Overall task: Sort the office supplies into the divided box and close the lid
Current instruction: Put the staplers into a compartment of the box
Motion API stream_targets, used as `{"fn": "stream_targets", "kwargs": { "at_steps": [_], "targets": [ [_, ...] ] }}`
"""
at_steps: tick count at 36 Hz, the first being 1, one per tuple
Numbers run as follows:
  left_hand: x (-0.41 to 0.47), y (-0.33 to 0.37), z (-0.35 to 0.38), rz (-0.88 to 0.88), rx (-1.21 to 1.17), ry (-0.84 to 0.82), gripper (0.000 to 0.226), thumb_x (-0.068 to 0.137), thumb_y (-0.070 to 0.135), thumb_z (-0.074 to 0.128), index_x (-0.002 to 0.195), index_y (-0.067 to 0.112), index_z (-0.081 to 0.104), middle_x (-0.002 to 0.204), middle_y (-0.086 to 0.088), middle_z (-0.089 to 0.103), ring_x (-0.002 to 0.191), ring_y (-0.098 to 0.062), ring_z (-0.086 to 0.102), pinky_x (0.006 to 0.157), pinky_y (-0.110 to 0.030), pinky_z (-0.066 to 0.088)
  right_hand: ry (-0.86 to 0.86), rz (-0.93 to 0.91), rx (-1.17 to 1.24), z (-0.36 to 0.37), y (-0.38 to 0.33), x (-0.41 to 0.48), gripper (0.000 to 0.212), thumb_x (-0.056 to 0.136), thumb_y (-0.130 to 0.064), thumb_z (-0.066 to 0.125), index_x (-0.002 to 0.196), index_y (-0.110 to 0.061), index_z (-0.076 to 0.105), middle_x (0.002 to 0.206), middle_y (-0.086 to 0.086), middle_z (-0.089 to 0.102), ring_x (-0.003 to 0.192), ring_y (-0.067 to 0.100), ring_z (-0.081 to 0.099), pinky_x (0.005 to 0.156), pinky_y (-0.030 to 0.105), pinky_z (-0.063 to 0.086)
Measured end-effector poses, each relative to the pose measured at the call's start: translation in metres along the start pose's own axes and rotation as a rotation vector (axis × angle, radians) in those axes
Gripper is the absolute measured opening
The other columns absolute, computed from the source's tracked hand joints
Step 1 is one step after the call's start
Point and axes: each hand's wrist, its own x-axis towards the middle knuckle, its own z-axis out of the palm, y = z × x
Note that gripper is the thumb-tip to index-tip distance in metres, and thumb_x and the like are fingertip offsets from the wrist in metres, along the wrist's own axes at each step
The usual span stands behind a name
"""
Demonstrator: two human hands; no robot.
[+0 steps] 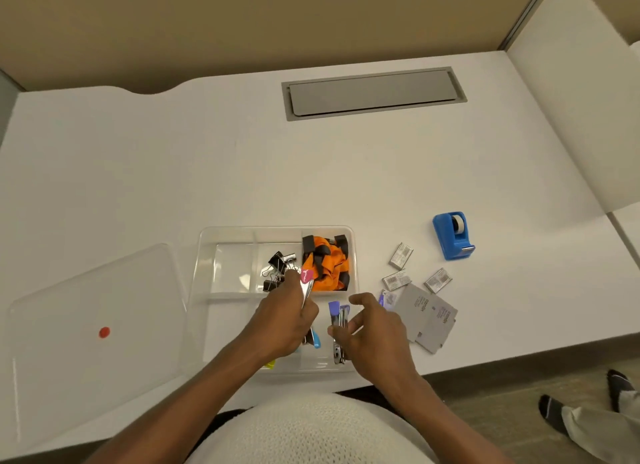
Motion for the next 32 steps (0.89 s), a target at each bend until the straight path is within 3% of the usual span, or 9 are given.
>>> {"fn": "stream_targets", "kwargs": {
  "at_steps": [2, 5, 9, 14, 18, 20, 25, 27, 32],
  "targets": [
    [-0.002, 0.0, 0.001, 0.016, 0.001, -0.019, 0.023, 0.105, 0.028, 0.049, 0.122, 0.019, 0.038, 0.085, -0.004, 0.058, 0.071, -0.017, 0.06, 0.068, -0.039, 0.058, 0.022, -0.049, -0.107, 0.01, -0.005, -0.003, 0.062, 0.089, -0.046, 0.076, 0.142, -0.03, 0.047, 0.11, -0.005, 0.076, 0.089, 0.01, 0.072, 0.068, 0.013, 0.048],
    [-0.002, -0.002, 0.002, 0.028, -0.01, -0.026, 0.025, 0.104, 0.028, 0.051, 0.124, 0.02, 0.038, 0.081, 0.0, 0.055, 0.071, -0.016, 0.06, 0.069, -0.039, 0.059, 0.063, -0.151, -0.231, 0.022, -0.011, -0.008, 0.053, 0.096, -0.041, 0.069, 0.141, -0.025, 0.048, 0.119, -0.002, 0.073, 0.095, 0.014, 0.071, 0.08, 0.022, 0.054],
    [-0.002, -0.006, 0.006, 0.071, 0.016, -0.017, 0.023, 0.104, 0.031, 0.051, 0.12, 0.02, 0.04, 0.078, 0.0, 0.055, 0.065, -0.014, 0.055, 0.069, -0.043, 0.058, 0.139, -0.185, -0.241, 0.026, -0.009, -0.011, 0.036, 0.098, -0.032, 0.068, 0.133, -0.023, 0.061, 0.119, -0.001, 0.073, 0.096, 0.015, 0.071, 0.081, 0.024, 0.053],
    [-0.001, -0.004, 0.012, 0.084, 0.027, -0.033, 0.032, 0.103, 0.03, 0.053, 0.129, 0.02, 0.039, 0.098, -0.006, 0.065, 0.082, -0.02, 0.068, 0.074, -0.041, 0.064, 0.383, -0.14, -0.244, 0.019, 0.001, -0.018, 0.027, 0.087, -0.028, 0.082, 0.111, -0.018, 0.072, 0.106, 0.005, 0.076, 0.086, 0.021, 0.074, 0.085, 0.037, 0.059],
    [0.002, 0.004, 0.023, 0.074, 0.034, -0.061, 0.038, 0.102, 0.028, 0.055, 0.134, 0.018, 0.037, 0.097, -0.005, 0.064, 0.08, -0.018, 0.067, 0.076, -0.042, 0.064, 0.273, 0.029, -0.226, 0.012, 0.007, -0.009, 0.044, 0.092, -0.045, 0.072, 0.129, -0.023, 0.063, 0.125, -0.001, 0.07, 0.108, 0.017, 0.068, 0.103, 0.034, 0.048],
    [0.004, 0.009, 0.029, 0.066, 0.052, -0.062, 0.038, 0.102, 0.026, 0.056, 0.134, 0.017, 0.037, 0.096, -0.005, 0.062, 0.078, -0.018, 0.065, 0.076, -0.042, 0.064, 0.225, 0.077, -0.165, 0.008, 0.007, 0.0, 0.04, 0.092, -0.042, 0.074, 0.126, -0.023, 0.066, 0.12, -0.001, 0.073, 0.1, 0.015, 0.071, 0.103, 0.03, 0.047],
    [0.01, 0.02, 0.041, 0.078, 0.077, -0.039, 0.037, 0.1, 0.022, 0.057, 0.132, 0.015, 0.04, 0.095, -0.005, 0.056, 0.081, -0.023, 0.063, 0.069, -0.04, 0.058, 0.169, 0.09, 0.066, -0.004, 0.01, 0.019, 0.029, 0.083, -0.034, 0.084, 0.105, -0.016, 0.077, 0.083, -0.002, 0.078, 0.056, 0.003, 0.071, 0.062, 0.008, 0.041],
    [0.013, 0.023, 0.045, 0.073, 0.075, -0.045, 0.041, 0.098, 0.02, 0.06, 0.133, 0.013, 0.039, 0.098, -0.006, 0.057, 0.084, -0.024, 0.063, 0.066, -0.036, 0.052, 0.134, 0.087, 0.127, -0.012, 0.013, 0.026, 0.025, 0.081, -0.034, 0.086, 0.097, -0.016, 0.079, 0.073, -0.007, 0.075, 0.053, 0.0, 0.071, 0.061, 0.011, 0.045],
    [0.022, 0.032, 0.05, -0.008, 0.076, -0.04, 0.046, 0.096, 0.017, 0.061, 0.135, 0.007, 0.04, 0.116, -0.017, 0.062, 0.097, -0.031, 0.065, 0.064, -0.032, 0.042, 0.013, 0.087, 0.282, -0.027, 0.02, 0.039, 0.018, 0.082, -0.029, 0.085, 0.094, -0.015, 0.083, 0.078, -0.003, 0.079, 0.062, 0.01, 0.077, 0.082, 0.035, 0.064]
  ]
}}
